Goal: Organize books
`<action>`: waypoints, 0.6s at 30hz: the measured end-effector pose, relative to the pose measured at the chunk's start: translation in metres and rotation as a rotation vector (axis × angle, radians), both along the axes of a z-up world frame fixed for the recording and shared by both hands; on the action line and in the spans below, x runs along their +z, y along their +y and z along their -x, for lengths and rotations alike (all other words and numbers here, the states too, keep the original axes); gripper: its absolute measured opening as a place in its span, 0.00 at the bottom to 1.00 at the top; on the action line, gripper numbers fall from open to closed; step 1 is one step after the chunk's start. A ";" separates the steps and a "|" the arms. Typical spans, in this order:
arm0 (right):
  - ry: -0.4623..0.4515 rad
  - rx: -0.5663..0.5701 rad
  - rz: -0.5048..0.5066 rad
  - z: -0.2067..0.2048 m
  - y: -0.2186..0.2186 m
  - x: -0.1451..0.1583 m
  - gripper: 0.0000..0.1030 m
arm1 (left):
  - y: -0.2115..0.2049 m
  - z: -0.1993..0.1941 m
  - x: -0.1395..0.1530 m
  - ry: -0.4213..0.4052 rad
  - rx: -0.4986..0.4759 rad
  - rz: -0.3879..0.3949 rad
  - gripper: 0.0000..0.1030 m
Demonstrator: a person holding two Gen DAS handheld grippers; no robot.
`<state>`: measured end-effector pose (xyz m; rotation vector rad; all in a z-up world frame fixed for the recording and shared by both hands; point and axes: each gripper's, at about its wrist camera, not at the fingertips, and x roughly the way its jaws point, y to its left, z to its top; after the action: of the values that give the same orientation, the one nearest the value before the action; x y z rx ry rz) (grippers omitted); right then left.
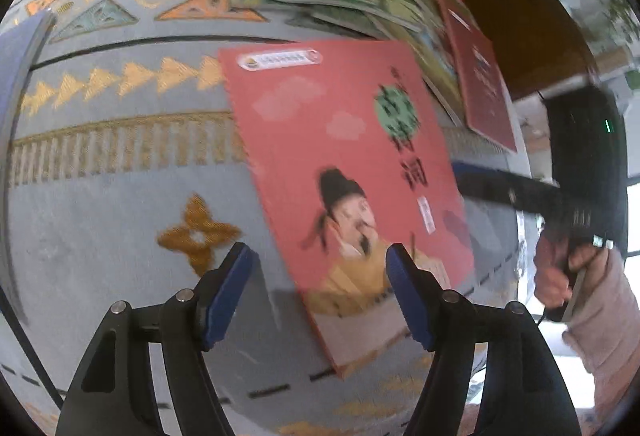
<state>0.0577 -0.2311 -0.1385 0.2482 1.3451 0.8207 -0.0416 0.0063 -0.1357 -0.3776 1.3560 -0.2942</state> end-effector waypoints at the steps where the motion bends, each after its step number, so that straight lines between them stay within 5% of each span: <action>1: 0.010 -0.012 -0.009 0.000 -0.002 0.000 0.62 | -0.006 0.001 0.001 -0.008 -0.023 -0.016 0.62; 6: 0.049 -0.029 -0.068 0.014 -0.012 0.001 0.63 | -0.037 0.002 -0.001 -0.027 -0.118 -0.211 0.64; 10: 0.095 -0.065 -0.193 0.024 -0.031 0.003 0.55 | -0.046 -0.001 -0.005 -0.019 -0.116 -0.238 0.64; 15: 0.165 -0.019 -0.132 0.049 -0.031 -0.012 0.54 | -0.068 -0.005 -0.009 -0.024 -0.136 -0.295 0.69; 18: 0.204 -0.099 -0.291 0.059 -0.049 -0.010 0.54 | -0.075 -0.004 -0.011 -0.032 -0.143 -0.309 0.73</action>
<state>-0.0010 -0.2798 -0.1486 0.6360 1.3884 0.9252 -0.0377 -0.0687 -0.1465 -0.0181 1.3737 -0.2034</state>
